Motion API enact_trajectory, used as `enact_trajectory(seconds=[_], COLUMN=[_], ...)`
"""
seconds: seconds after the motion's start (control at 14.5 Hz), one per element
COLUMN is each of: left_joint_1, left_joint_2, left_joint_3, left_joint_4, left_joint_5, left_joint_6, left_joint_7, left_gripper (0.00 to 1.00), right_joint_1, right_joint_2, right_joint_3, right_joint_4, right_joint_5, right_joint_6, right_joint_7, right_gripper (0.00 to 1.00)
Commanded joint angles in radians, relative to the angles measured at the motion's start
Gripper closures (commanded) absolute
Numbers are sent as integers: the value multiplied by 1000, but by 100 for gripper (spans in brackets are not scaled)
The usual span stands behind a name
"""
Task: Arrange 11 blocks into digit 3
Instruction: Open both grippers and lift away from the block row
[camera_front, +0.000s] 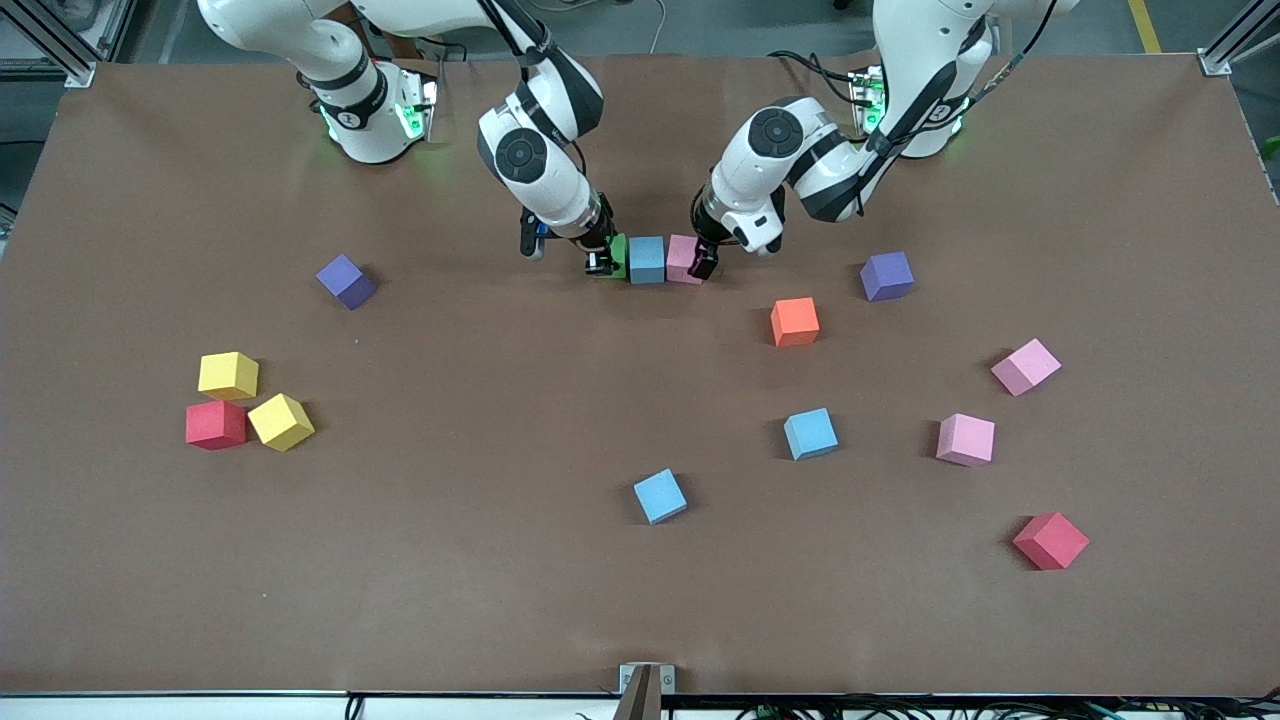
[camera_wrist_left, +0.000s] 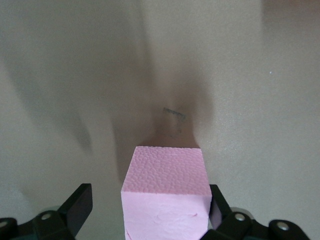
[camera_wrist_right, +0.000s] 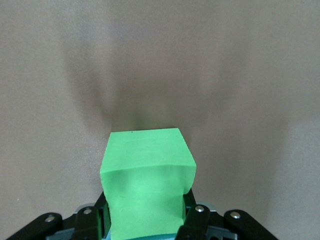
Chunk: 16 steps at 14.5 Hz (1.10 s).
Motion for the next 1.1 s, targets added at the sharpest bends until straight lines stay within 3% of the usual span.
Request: enact_trajectory(seconds=[0.0, 0.21, 0.62, 0.76, 0.83, 0.9, 1.04], left_joint_1=[-3, -21, -35, -34, -29, -29, -27], left_joint_2=[-23, -22, -25, -34, -37, -38, -38], left_joint_3=[0, 0, 2, 2, 2, 3, 8], left_joint_4=[0, 0, 22, 31, 39, 46, 65], left_joint_5=[12, 12, 12, 12, 12, 12, 12], left_joint_6=[-23, -26, -86, -110, -122, -135, -164], left_joint_7=[-27, -48, -80, -80, -80, -80, -79], left_gripper=[0, 0, 0, 0, 0, 0, 0], right_joint_1=[5, 3, 3, 3, 3, 0, -3], right_joint_2=[17, 25, 37, 37, 37, 39, 37], right_joint_3=[1, 0, 0, 0, 0, -2, -2], right_joint_4=[14, 26, 36, 36, 36, 36, 36], right_joint_5=[39, 82, 80, 79, 82, 83, 82], right_joint_6=[5, 7, 5, 5, 4, 2, 0], right_joint_7=[-32, -33, -35, -35, -33, -23, -27], right_gripper=[100, 100, 99, 94, 58, 5, 0])
